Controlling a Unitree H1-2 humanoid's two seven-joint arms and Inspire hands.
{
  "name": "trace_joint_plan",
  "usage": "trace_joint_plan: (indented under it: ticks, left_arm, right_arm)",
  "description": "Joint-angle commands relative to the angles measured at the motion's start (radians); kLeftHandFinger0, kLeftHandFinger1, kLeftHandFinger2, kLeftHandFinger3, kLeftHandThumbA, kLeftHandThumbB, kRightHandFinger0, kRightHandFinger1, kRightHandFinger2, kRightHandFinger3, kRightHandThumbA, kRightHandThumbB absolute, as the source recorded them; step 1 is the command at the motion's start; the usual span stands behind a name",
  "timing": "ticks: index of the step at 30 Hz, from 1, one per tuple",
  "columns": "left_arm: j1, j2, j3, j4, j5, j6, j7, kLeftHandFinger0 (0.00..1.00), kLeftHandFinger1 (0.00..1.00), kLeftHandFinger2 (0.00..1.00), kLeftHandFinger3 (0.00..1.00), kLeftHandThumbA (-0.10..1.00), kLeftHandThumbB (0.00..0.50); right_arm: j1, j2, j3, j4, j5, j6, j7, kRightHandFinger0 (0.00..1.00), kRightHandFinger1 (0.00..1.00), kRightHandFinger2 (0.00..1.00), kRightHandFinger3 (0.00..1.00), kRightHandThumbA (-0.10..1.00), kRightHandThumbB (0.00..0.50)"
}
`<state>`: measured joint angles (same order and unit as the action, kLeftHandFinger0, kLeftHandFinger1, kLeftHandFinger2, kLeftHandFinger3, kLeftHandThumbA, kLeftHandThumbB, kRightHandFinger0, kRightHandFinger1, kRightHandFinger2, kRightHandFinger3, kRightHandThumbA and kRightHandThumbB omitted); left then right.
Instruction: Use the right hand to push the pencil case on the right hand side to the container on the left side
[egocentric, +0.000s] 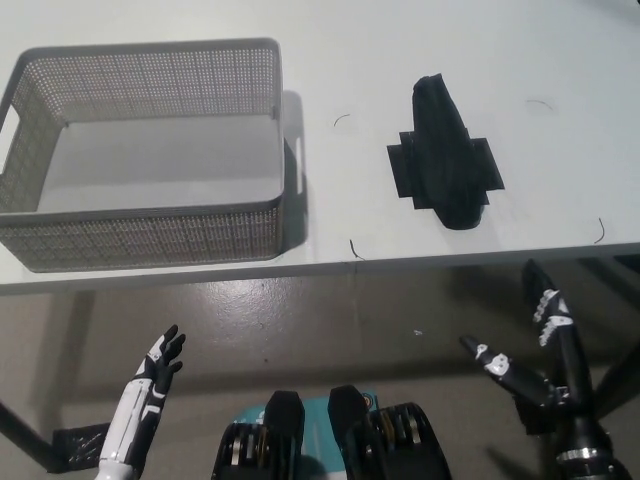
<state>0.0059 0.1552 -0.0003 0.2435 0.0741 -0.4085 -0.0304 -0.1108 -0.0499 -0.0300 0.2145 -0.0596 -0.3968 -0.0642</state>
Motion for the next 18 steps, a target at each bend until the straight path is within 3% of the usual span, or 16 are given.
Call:
trace_joint_plan:
  ticks: [1, 12, 18]
  left_arm:
    - [0.0, 0.018, 0.008, -0.017, -0.033, -0.057, -0.016, 1.0, 1.0, 1.0, 1.0, 1.0, 0.5]
    - [0.005, 0.022, 0.009, -0.015, -0.037, -0.052, -0.026, 1.0, 1.0, 1.0, 1.0, 1.0, 0.5]
    - [0.009, 0.019, 0.003, -0.029, -0.03, -0.042, -0.03, 1.0, 1.0, 1.0, 1.0, 1.0, 0.5]
  right_arm:
    - [-0.032, -0.026, -0.04, -0.058, -0.023, -0.063, -0.038, 1.0, 1.0, 1.0, 1.0, 1.0, 0.099]
    - [-0.119, -0.079, -0.129, -0.097, 0.02, -0.047, -0.045, 1.0, 1.0, 1.0, 1.0, 1.0, 0.054]
    - [-0.194, -0.151, -0.165, -0.028, 0.079, -0.054, -0.016, 1.0, 1.0, 1.0, 1.0, 1.0, 0.244]
